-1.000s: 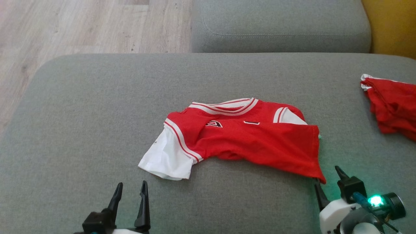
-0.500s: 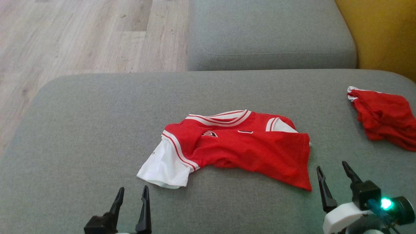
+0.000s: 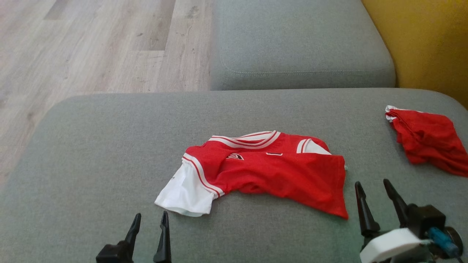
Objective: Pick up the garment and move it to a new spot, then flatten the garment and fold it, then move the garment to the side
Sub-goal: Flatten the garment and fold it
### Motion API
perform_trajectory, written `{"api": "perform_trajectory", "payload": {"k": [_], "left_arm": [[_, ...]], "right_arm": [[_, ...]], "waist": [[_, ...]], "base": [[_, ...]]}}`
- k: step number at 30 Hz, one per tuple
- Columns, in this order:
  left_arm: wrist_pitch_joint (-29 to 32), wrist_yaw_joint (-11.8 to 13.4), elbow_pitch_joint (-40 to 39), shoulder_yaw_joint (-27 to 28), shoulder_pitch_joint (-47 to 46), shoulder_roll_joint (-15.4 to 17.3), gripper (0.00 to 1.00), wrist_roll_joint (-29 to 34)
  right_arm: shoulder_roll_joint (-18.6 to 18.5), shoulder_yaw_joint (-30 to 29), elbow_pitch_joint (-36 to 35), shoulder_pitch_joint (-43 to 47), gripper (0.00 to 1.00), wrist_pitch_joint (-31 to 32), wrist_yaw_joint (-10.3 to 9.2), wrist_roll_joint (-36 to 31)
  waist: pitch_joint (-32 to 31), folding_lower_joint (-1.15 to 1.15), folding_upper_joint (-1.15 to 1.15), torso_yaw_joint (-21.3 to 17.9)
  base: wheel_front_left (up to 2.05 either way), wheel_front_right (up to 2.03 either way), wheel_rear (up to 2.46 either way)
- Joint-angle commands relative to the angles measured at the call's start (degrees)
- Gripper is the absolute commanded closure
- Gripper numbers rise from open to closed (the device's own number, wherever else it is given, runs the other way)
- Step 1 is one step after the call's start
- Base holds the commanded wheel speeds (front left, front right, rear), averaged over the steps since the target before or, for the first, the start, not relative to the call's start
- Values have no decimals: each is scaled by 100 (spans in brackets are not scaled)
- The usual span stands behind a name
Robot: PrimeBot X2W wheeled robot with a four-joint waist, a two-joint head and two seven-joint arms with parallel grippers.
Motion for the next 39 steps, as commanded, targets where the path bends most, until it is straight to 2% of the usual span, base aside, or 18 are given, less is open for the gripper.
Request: {"api": "perform_trajectory", "payload": {"k": [1, 8, 25, 30, 35, 39], "left_arm": [[-87, -12, -132, 204, -295, 19, 0, -23], [-107, -31, -113, 257, -295, 30, 0, -38], [-110, -15, -59, 365, -360, 63, 0, -70], [257, -66, 160, 283, -747, 134, 0, -40], [766, -193, 795, 181, -1330, -12, 0, -154], [928, -244, 1281, 228, -1623, -165, 0, -305]], "right_arm": [[-34, 150, -215, -128, 0, -45, 37, 65], [-33, 233, -98, -52, 0, -156, 37, 331], [-33, 342, 75, -181, 0, -258, 37, 438], [-33, 384, 58, -260, 0, -218, 37, 420], [-33, 456, 62, -362, 0, -178, 37, 408], [-33, 504, 59, -430, 0, -151, 37, 389]], "waist": [[-10, 1, 0, 10], [-41, 1, 0, 52], [35, 1, 0, 79], [189, 1, 0, 41], [395, 1, 0, -96], [539, 1, 0, -232]], "base": [[0, 0, 0], [0, 0, 0], [0, 0, 0], [0, 0, 0], [0, 0, 0], [0, 0, 0]]}}
